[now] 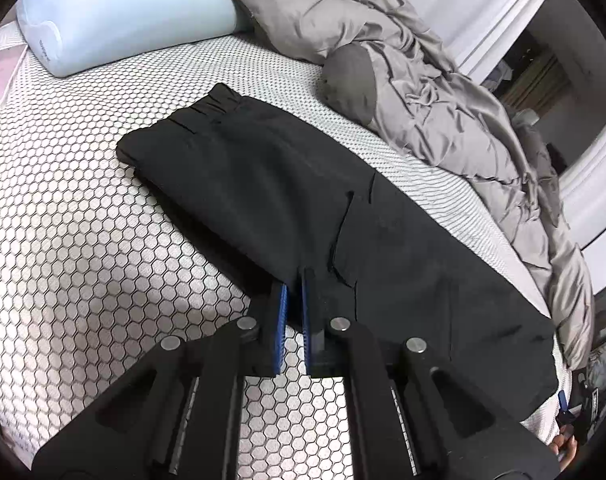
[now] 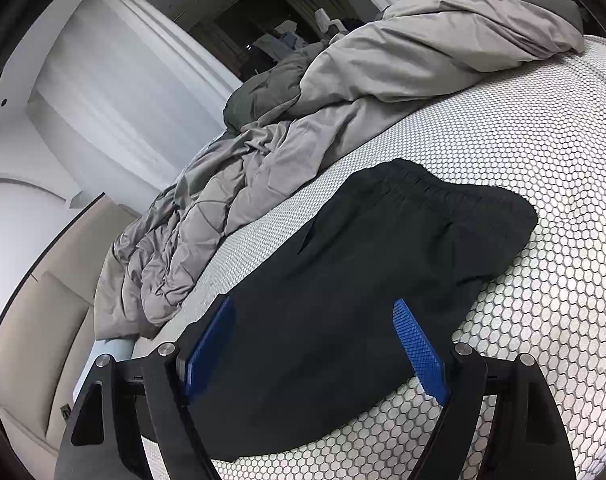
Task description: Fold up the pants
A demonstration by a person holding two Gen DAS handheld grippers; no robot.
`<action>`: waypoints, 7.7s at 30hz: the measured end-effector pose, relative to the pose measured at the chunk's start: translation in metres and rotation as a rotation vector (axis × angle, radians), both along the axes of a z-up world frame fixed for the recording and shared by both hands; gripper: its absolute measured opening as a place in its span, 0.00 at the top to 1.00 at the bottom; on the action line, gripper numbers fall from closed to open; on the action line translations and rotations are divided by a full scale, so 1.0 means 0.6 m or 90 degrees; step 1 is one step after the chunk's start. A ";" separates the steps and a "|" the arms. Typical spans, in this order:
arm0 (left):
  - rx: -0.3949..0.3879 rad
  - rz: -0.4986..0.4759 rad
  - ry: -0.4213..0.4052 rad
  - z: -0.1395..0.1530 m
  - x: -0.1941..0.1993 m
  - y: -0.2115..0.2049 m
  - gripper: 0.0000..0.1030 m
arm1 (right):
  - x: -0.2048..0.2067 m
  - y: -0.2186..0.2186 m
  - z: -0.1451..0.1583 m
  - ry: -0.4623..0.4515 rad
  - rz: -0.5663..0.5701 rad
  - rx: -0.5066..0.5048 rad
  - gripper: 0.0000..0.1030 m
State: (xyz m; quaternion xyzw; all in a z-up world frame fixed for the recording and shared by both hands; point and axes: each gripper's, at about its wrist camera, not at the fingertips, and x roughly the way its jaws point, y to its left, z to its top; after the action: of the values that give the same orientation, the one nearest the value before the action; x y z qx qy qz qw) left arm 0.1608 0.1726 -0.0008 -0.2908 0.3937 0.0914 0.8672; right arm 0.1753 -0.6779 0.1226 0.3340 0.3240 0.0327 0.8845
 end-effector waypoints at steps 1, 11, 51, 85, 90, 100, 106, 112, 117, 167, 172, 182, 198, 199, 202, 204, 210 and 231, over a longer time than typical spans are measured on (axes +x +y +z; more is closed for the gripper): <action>0.002 0.005 0.004 0.005 0.000 -0.004 0.94 | 0.003 0.003 -0.002 0.001 0.004 0.004 0.19; -0.058 0.000 -0.041 0.038 -0.033 -0.114 0.54 | 0.016 0.050 -0.014 0.035 0.063 0.002 0.19; -0.238 -0.318 0.045 -0.019 -0.022 -0.499 0.54 | -0.007 0.227 -0.065 0.114 0.355 0.056 0.19; -0.197 -0.256 0.072 -0.065 0.020 -0.458 0.95 | -0.008 0.215 -0.074 0.128 0.330 0.019 0.19; -0.208 -0.249 0.048 -0.033 0.008 -0.420 0.69 | -0.018 0.124 -0.052 0.094 0.209 0.006 0.19; -0.172 -0.236 0.032 -0.033 -0.002 -0.389 0.58 | 0.000 -0.077 -0.124 0.102 -0.044 0.168 0.36; -0.179 -0.230 0.031 -0.041 0.001 -0.382 0.58 | 0.036 -0.077 -0.113 0.076 -0.073 0.112 0.92; -0.168 -0.248 0.030 -0.041 -0.005 -0.364 0.58 | -0.038 -0.119 -0.056 0.068 -0.121 0.013 0.90; -0.148 -0.202 0.000 0.006 -0.038 -0.292 0.57 | -0.036 -0.166 -0.130 0.158 -0.099 0.143 0.86; -0.063 0.049 0.007 -0.003 -0.159 0.065 0.96 | -0.127 -0.112 -0.124 0.115 -0.009 0.129 0.79; -0.035 0.096 0.009 0.021 -0.193 0.084 0.77 | -0.140 -0.114 -0.097 0.098 -0.048 0.105 0.60; 0.178 0.061 -0.093 0.154 -0.229 -0.019 0.25 | -0.210 -0.056 0.047 -0.042 -0.157 -0.203 0.17; 0.220 -0.540 0.008 0.021 -0.131 -0.531 0.01 | -0.067 0.366 -0.093 0.053 0.412 -0.387 0.08; 0.230 -0.546 -0.009 0.025 -0.140 -0.529 0.01 | -0.066 0.354 -0.098 0.059 0.408 -0.403 0.08; 0.205 -0.531 -0.001 0.029 -0.151 -0.499 0.01 | -0.076 0.285 -0.088 0.073 0.333 -0.453 0.08; 0.200 -0.514 -0.002 0.026 -0.156 -0.476 0.01 | -0.078 0.201 -0.091 0.119 0.204 -0.524 0.08; 0.181 -0.490 -0.014 0.044 -0.123 -0.446 0.01 | -0.071 0.103 -0.070 0.129 0.079 -0.490 0.09; 0.258 -0.322 0.049 0.059 -0.072 -0.361 0.01 | -0.035 0.133 -0.079 0.196 0.043 -0.553 0.05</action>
State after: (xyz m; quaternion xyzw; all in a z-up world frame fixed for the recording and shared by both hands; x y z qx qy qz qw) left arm 0.1174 -0.0438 0.0347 -0.0016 0.4598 -0.0397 0.8872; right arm 0.1544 -0.5982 0.0749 -0.0775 0.4457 -0.1269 0.8827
